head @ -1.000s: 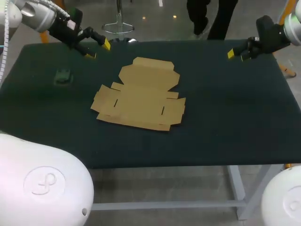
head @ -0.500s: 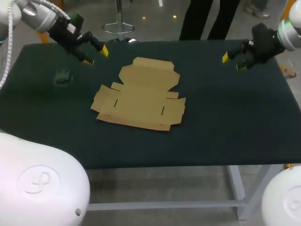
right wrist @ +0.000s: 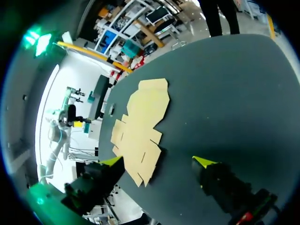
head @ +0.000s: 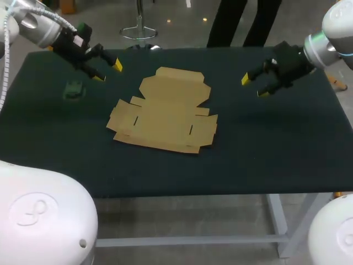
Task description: Assemble the packaging by folding the flat box into shape, placing the metal phone stand inside, and closing the box properly
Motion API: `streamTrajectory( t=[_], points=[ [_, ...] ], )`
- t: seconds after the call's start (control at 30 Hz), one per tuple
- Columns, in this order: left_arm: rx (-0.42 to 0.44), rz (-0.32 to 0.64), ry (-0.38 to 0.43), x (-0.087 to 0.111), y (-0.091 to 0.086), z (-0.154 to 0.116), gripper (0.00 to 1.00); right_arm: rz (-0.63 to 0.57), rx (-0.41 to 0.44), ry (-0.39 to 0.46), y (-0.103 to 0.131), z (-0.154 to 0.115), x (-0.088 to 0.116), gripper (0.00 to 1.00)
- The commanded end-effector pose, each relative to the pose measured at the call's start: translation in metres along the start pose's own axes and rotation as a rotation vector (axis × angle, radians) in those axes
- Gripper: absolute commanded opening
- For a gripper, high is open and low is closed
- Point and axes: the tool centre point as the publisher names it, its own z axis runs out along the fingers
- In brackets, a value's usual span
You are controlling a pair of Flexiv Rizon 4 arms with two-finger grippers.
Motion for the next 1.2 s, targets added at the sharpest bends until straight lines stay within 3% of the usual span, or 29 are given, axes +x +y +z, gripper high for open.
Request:
streamTrajectory(
  t=[0.03,0.33,0.57,0.67,0.93,1.0,1.07,1.2],
  points=[
    [0.015,-0.014,-0.011,0.003,0.005,-0.005,1.00,0.019,0.048,0.005,-0.001,0.014,0.001,1.00],
    [0.027,-0.021,-0.001,-0.002,0.010,-0.007,1.00,0.090,0.141,0.076,-0.019,0.059,-0.004,1.00],
    [0.036,-0.034,-0.006,-0.007,0.013,-0.008,1.00,0.143,0.198,0.112,-0.028,0.089,-0.001,0.81],
    [0.040,-0.044,-0.016,-0.009,0.013,-0.008,1.00,0.148,0.217,0.113,-0.032,0.098,0.003,0.68],
    [0.043,-0.053,-0.018,-0.013,0.017,-0.008,1.00,0.174,0.262,0.134,-0.044,0.113,0.007,0.69],
    [0.043,-0.053,-0.017,-0.013,0.017,-0.008,1.00,0.181,0.272,0.137,-0.047,0.120,0.008,0.63],
    [0.043,-0.053,-0.016,-0.013,0.018,-0.008,1.00,0.185,0.280,0.140,-0.049,0.125,0.008,0.50],
    [0.042,-0.051,-0.018,-0.013,0.021,-0.009,1.00,0.190,0.287,0.148,-0.049,0.133,0.010,0.46]
  ],
)
